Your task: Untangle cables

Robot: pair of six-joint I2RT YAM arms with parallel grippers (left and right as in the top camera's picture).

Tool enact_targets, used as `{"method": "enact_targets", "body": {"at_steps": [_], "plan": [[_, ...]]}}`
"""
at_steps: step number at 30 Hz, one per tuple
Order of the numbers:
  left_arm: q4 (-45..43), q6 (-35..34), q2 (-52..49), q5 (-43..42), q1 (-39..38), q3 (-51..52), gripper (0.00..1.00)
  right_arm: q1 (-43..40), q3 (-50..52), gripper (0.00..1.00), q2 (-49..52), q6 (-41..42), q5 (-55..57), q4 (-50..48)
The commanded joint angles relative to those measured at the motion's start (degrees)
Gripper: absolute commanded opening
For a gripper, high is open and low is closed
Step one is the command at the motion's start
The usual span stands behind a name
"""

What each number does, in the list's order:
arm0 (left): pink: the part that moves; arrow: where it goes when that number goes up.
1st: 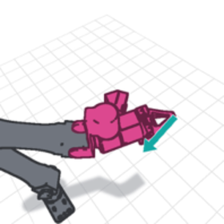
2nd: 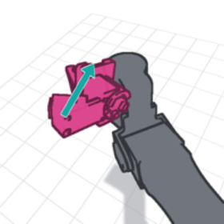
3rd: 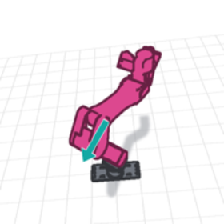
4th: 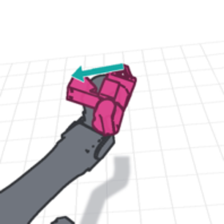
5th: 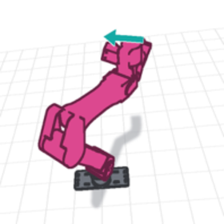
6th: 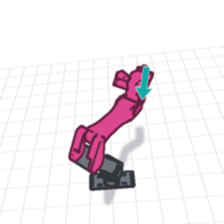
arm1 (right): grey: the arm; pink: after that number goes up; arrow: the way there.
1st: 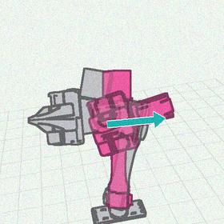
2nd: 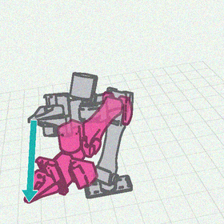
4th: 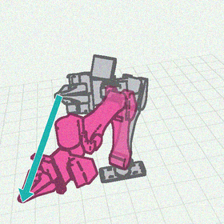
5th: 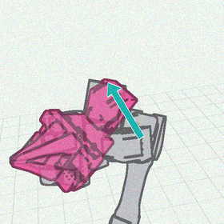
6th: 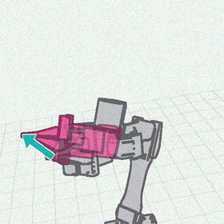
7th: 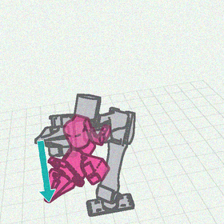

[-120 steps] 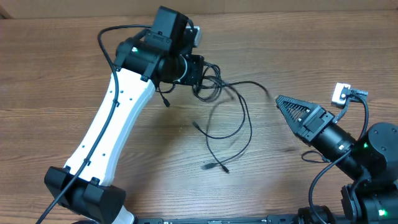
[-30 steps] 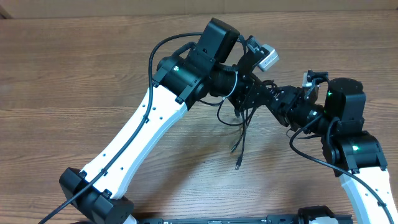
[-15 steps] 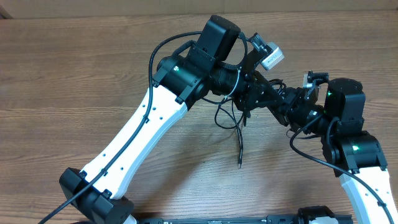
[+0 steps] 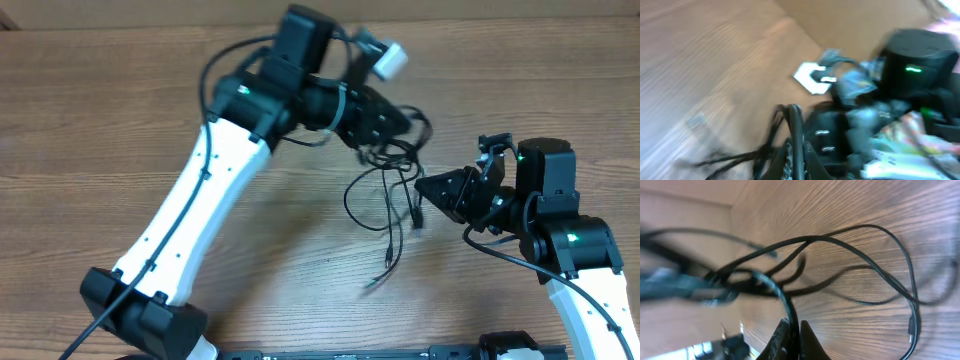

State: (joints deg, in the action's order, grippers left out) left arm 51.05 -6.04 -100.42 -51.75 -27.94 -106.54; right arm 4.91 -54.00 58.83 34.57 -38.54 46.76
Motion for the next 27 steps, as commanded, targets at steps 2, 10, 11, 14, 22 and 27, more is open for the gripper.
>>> {"method": "enact_targets", "body": {"at_steps": [2,10,11,14,22,27], "plan": [[2.36,-0.31,0.17,8.83,4.11,-0.74,0.04,0.15,-0.35,0.04,0.11,-11.98,-5.11,0.50],[4.26,-0.13,0.20,5.46,4.72,-0.76,0.04,0.15,-0.35,1.00,0.13,-10.45,-2.36,0.68],[4.72,-0.13,0.17,5.25,4.74,-0.76,0.04,0.15,-0.35,1.00,0.13,-8.74,-0.85,1.03],[6.05,-0.15,0.22,2.86,4.74,-0.76,0.04,0.15,-0.35,1.00,0.11,-7.32,0.74,2.10],[-2.91,0.24,0.22,-29.62,4.61,-0.79,0.04,0.15,-0.37,1.00,0.11,-7.82,-6.56,-5.55],[-1.81,-0.63,0.22,-31.56,4.55,-0.79,0.04,0.15,-0.37,1.00,0.11,-13.92,-6.03,-12.79]]}}
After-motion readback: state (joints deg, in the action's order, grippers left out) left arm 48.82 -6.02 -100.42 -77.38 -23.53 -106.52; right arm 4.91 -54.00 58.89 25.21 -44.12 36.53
